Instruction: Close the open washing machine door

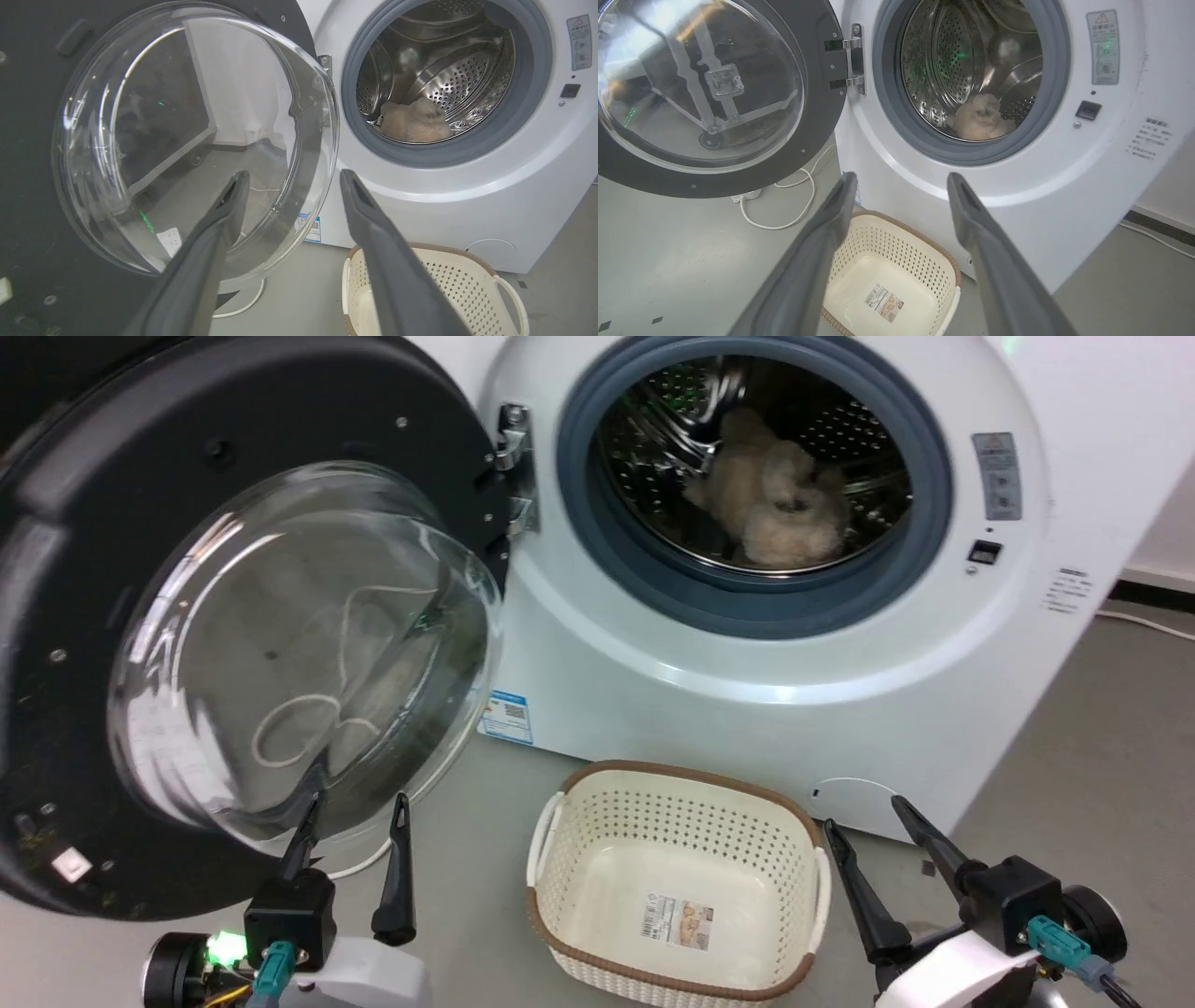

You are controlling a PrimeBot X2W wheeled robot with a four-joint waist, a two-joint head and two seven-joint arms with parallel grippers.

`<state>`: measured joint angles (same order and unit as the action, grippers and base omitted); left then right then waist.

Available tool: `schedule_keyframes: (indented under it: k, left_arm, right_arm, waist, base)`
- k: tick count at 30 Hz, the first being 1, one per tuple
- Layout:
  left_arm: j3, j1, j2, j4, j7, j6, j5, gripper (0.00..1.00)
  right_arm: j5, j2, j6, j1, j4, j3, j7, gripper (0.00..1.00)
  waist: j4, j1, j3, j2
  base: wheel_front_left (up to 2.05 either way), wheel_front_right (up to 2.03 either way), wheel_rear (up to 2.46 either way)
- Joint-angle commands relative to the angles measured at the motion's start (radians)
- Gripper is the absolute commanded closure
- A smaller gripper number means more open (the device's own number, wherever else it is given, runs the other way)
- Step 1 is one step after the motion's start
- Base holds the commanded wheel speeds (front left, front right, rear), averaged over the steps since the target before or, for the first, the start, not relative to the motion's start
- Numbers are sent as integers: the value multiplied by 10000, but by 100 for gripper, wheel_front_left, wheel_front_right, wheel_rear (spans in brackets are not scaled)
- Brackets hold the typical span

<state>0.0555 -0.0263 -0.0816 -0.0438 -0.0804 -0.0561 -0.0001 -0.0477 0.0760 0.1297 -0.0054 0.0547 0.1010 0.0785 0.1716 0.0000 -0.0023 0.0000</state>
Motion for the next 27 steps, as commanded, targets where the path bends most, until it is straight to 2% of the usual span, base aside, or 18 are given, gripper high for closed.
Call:
schedule_keyframes:
  k: [1, 27]
  left_arm:
    - [69, -171, -89, -86, -100, -103, 42, 0]
    - [576, -574, -537, -303, -664, -725, -74, 0]
  right_arm:
    - [-123, 115, 3, -192, 77, 114, 123, 0]
    - [-582, 395, 5, -215, 498, 1075, 687, 0]
  waist:
    - [85, 0, -4, 0]
    - [1114, 0, -155, 0]
  base:
    - [-27, -27, -27]
    - [-4, -4, -4]
